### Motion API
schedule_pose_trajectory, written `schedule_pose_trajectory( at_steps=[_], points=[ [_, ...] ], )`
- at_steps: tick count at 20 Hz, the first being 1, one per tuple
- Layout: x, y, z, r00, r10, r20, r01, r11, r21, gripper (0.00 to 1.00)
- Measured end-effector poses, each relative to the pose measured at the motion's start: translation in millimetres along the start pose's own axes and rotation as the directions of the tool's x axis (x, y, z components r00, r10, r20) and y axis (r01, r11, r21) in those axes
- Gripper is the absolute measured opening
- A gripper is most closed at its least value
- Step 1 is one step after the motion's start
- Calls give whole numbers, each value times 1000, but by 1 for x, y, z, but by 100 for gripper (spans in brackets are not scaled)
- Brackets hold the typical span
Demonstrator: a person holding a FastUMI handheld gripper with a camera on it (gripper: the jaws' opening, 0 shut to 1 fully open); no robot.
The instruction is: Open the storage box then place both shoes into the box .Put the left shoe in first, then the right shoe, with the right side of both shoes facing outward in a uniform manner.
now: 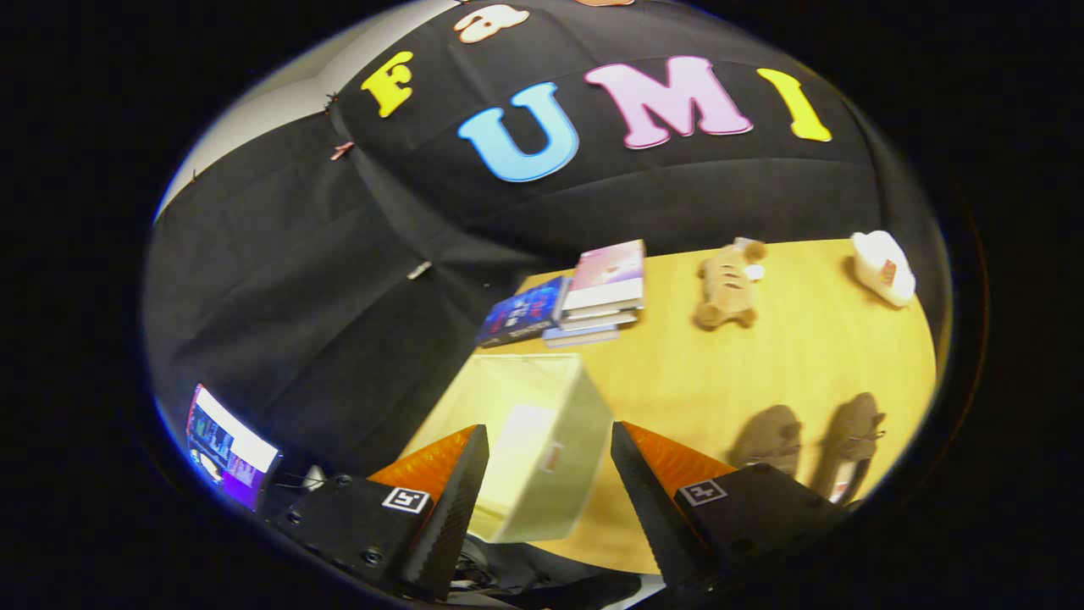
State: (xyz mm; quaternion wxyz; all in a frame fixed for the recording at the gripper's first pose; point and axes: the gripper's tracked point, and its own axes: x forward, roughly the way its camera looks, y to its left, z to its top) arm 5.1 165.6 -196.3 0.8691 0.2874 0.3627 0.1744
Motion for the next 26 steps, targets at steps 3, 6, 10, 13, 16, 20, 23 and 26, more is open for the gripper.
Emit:
schedule_pose_trajectory(
  at_steps=[3,6,10,13,16,20,23,26],
  points=[
    [-21,-70,-17,987,-159,-23,158,986,-54,91],
    [-26,-128,-50,957,-277,-84,270,959,-83,91],
    [-24,-179,-93,908,-385,-165,370,922,-110,91],
    [-9,-210,-115,870,-447,-209,429,894,-127,90],
    [11,-235,-131,837,-491,-240,468,871,-149,87],
    [35,-253,-130,821,-521,-233,508,853,-118,72],
    [50,-255,-131,816,-523,-249,521,850,-78,49],
    [48,-263,-127,788,-566,-244,570,819,-59,13]
  ],
)
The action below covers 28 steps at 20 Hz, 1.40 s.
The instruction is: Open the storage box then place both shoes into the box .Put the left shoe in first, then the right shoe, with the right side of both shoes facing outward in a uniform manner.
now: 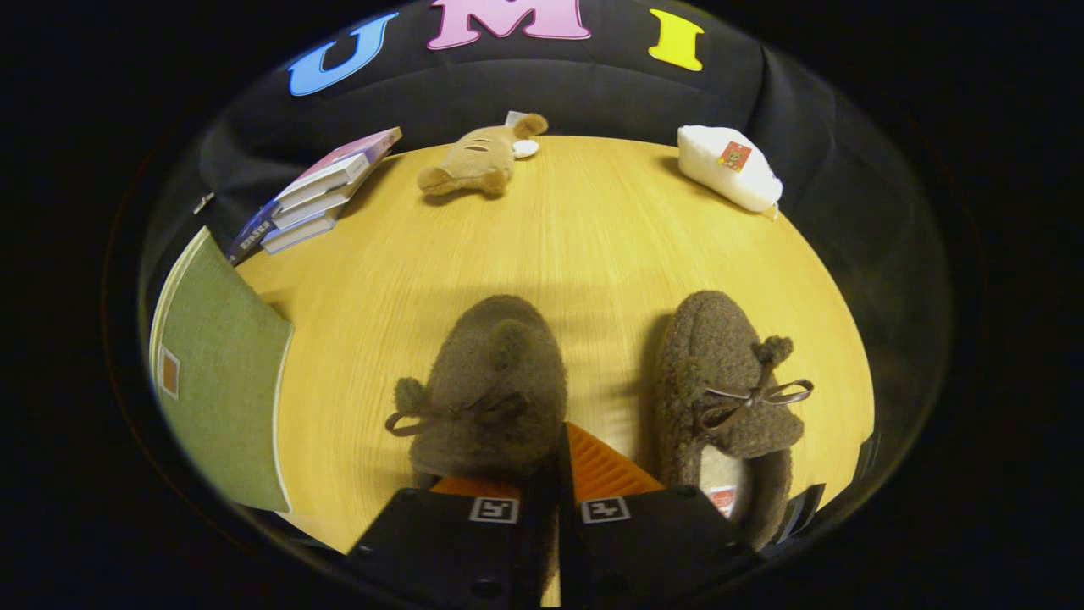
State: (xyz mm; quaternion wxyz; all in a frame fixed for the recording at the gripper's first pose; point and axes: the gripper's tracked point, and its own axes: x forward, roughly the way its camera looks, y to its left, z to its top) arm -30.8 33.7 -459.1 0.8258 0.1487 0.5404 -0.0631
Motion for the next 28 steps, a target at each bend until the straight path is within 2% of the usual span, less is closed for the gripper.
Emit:
schedule_pose_trajectory(
  at_steps=[2,6,12,16,20,22,28],
  points=[
    [-5,2,-2,1000,2,-13,-2,999,35,6],
    [-31,10,7,999,32,7,-32,997,74,6],
    [-104,47,56,992,97,75,-105,989,104,6],
    [-154,110,93,977,190,100,-199,977,81,6],
    [-184,188,110,950,305,69,-311,942,123,6],
    [-187,225,111,939,341,37,-343,930,136,6],
    [-171,324,81,922,381,-72,-372,921,114,6]
  ],
)
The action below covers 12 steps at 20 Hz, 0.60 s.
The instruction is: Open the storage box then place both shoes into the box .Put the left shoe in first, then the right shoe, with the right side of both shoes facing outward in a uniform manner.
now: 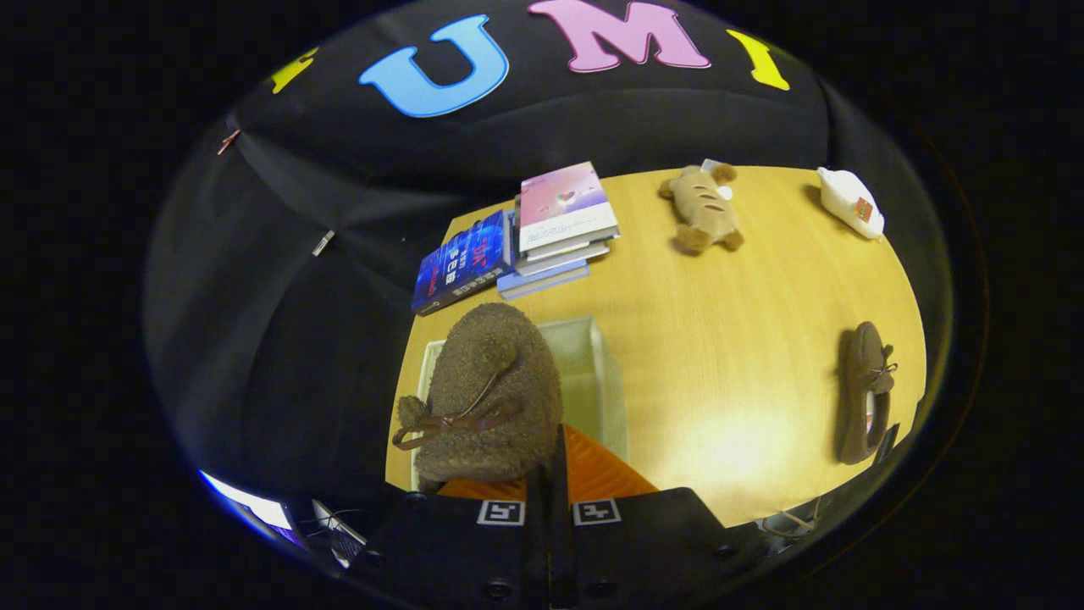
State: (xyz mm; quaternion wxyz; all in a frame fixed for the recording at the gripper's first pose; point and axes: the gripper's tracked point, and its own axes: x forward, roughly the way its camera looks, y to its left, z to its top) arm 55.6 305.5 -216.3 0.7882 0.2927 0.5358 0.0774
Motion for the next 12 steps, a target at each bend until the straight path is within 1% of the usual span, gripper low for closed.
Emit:
schedule_pose_trajectory(
  at_steps=[5,10,12],
  points=[
    [49,24,-26,996,-60,-70,57,997,-44,6],
    [76,30,-55,985,-81,-150,81,997,-6,6],
    [79,31,-59,984,-77,-161,78,997,0,9]
  ],
)
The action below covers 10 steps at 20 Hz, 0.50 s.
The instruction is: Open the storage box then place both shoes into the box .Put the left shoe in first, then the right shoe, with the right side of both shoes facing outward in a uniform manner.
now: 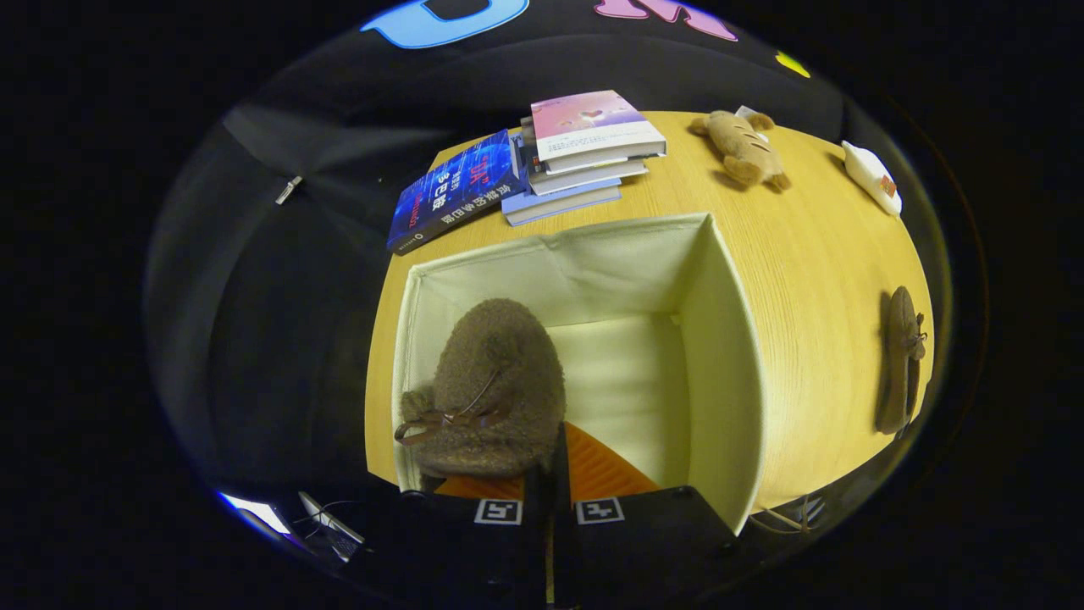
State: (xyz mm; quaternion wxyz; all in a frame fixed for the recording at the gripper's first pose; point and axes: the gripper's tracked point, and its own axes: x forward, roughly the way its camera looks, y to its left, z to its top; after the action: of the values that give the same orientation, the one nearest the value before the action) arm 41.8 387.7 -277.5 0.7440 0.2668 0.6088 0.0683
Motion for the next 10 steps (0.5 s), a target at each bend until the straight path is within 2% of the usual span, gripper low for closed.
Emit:
schedule_pose_trajectory(
  at_steps=[3,4,6,10],
  points=[
    [1,8,-6,999,33,-24,-33,999,5,13],
    [1,9,-9,999,41,-35,-41,999,-1,18],
    [-5,19,-13,996,78,-52,-78,997,-7,19],
    [-19,22,-13,994,108,-30,-110,991,-70,39]
  ],
)
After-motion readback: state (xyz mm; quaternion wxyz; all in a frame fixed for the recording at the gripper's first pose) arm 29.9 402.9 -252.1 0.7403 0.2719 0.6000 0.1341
